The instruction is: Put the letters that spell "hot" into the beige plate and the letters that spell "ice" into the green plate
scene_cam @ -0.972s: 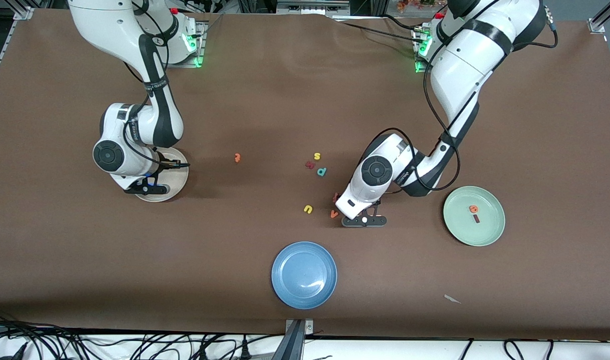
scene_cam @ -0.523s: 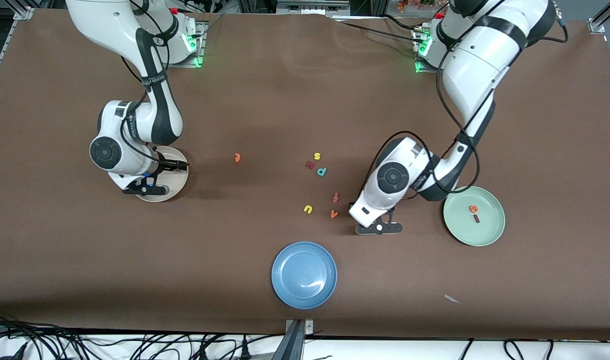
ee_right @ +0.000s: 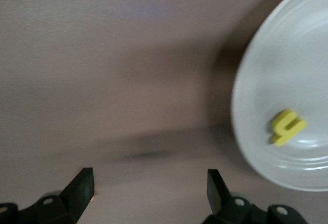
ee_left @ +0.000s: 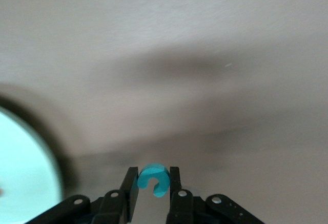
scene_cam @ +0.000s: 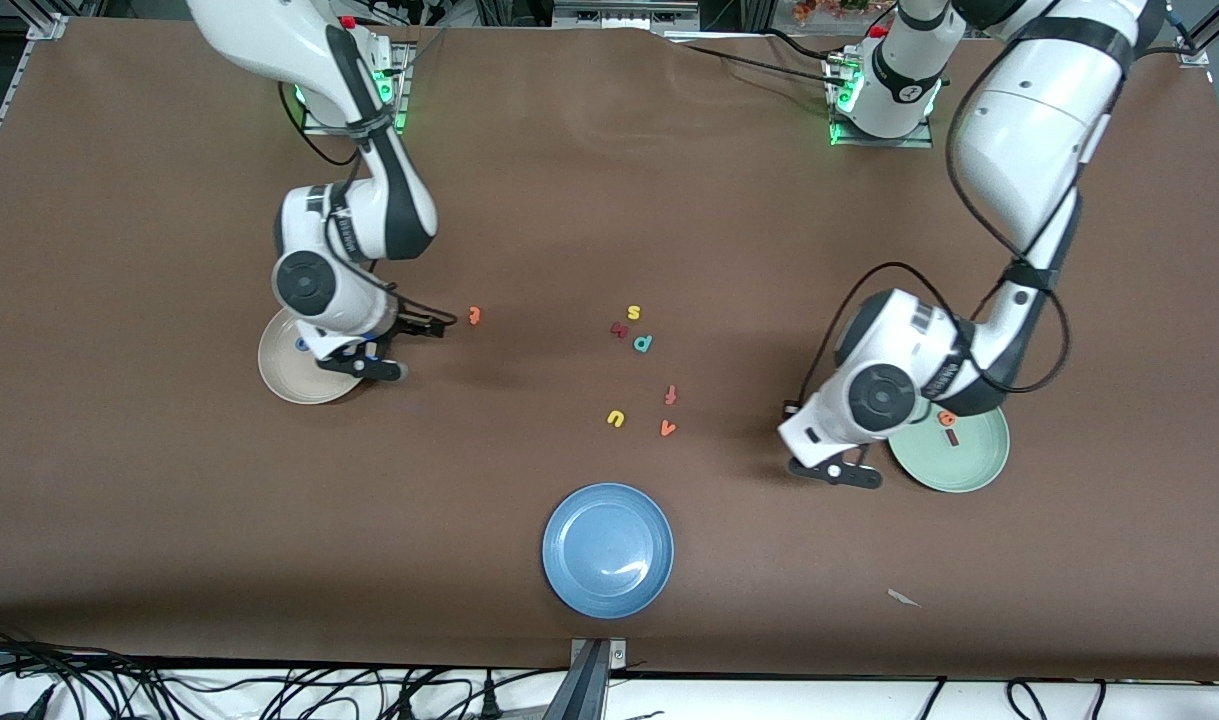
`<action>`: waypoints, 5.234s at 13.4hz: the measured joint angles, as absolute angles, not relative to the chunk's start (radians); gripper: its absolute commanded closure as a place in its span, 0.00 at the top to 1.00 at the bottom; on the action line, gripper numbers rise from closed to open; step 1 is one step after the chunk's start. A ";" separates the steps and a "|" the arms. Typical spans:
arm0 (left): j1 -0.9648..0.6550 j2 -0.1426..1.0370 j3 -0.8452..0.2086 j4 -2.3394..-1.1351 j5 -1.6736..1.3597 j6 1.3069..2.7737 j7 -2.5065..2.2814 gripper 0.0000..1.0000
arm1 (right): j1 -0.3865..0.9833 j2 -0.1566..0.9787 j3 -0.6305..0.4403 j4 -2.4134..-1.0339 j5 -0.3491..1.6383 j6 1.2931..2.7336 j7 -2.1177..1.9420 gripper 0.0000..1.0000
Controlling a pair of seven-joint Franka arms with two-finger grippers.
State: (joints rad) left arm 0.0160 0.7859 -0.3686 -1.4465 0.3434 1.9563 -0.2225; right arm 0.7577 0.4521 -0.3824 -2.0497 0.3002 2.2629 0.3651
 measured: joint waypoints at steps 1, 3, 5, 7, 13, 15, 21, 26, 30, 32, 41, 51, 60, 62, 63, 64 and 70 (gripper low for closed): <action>0.046 0.780 -0.368 -1.447 0.343 1.942 -0.154 0.13 | 0.762 0.454 -0.363 -2.052 0.300 2.284 0.397 0.97; 0.105 0.776 -0.368 -1.447 0.343 1.933 -0.030 0.13 | 0.776 0.459 -0.333 -2.056 0.300 2.326 0.458 0.96; 0.148 0.775 -0.367 -1.448 0.343 1.920 0.070 0.13 | 0.791 0.469 -0.315 -2.059 0.300 2.365 0.521 0.96; 0.176 0.775 -0.364 -1.454 0.344 1.918 0.158 0.19 | 0.794 0.481 -0.293 -2.068 0.300 2.410 0.570 0.94; 0.225 0.775 -0.357 -1.463 0.371 1.918 0.320 1.00 | 0.794 0.499 -0.263 -2.095 0.300 2.468 0.617 0.79; 0.225 0.775 -0.359 -1.462 0.371 1.918 0.321 1.00 | 0.794 0.506 -0.250 -2.095 0.300 2.476 0.631 0.66; 0.245 0.760 -0.359 -1.460 0.371 1.900 0.307 1.00 | 0.794 0.505 -0.247 -2.096 0.301 2.483 0.635 0.54; 0.264 0.753 -0.359 -1.459 0.358 1.885 0.280 1.00 | 0.795 0.504 -0.246 -2.097 0.301 2.484 0.635 0.50; 0.272 0.727 -0.359 -1.457 0.300 1.862 0.268 1.00 | 0.794 0.498 -0.247 -2.106 0.301 2.484 0.635 0.47; 0.273 0.711 -0.361 -1.457 0.300 1.857 0.232 1.00 | 0.794 0.494 -0.247 -2.112 0.301 2.484 0.635 0.46; 0.273 0.625 -0.370 -1.456 0.223 1.733 0.084 1.00 | 0.794 0.486 -0.247 -2.121 0.301 2.486 0.635 0.28; 0.160 0.419 -0.196 -1.535 0.047 1.703 0.070 1.00 | 0.794 0.486 -0.247 -2.121 0.301 2.485 0.642 0.20; 0.061 0.099 -0.061 -1.673 -0.004 1.650 0.066 1.00 | 0.794 0.430 -0.334 -2.089 0.301 2.349 0.629 0.20; 0.060 0.053 -0.057 -1.676 -0.004 1.623 0.064 1.00 | 0.793 0.407 -0.394 -2.067 0.301 2.258 0.578 0.20; 0.060 0.039 -0.056 -1.676 -0.004 1.612 0.063 1.00 | 0.793 0.397 -0.425 -2.059 0.301 2.224 0.542 0.20; 0.059 0.028 -0.056 -1.676 -0.004 1.597 0.063 1.00 | 0.793 0.392 -0.458 -2.055 0.301 2.199 0.500 0.21; 0.059 0.006 -0.054 -1.620 -0.004 1.511 0.063 1.00 | 0.773 0.399 -0.641 -2.066 0.301 2.128 0.185 0.21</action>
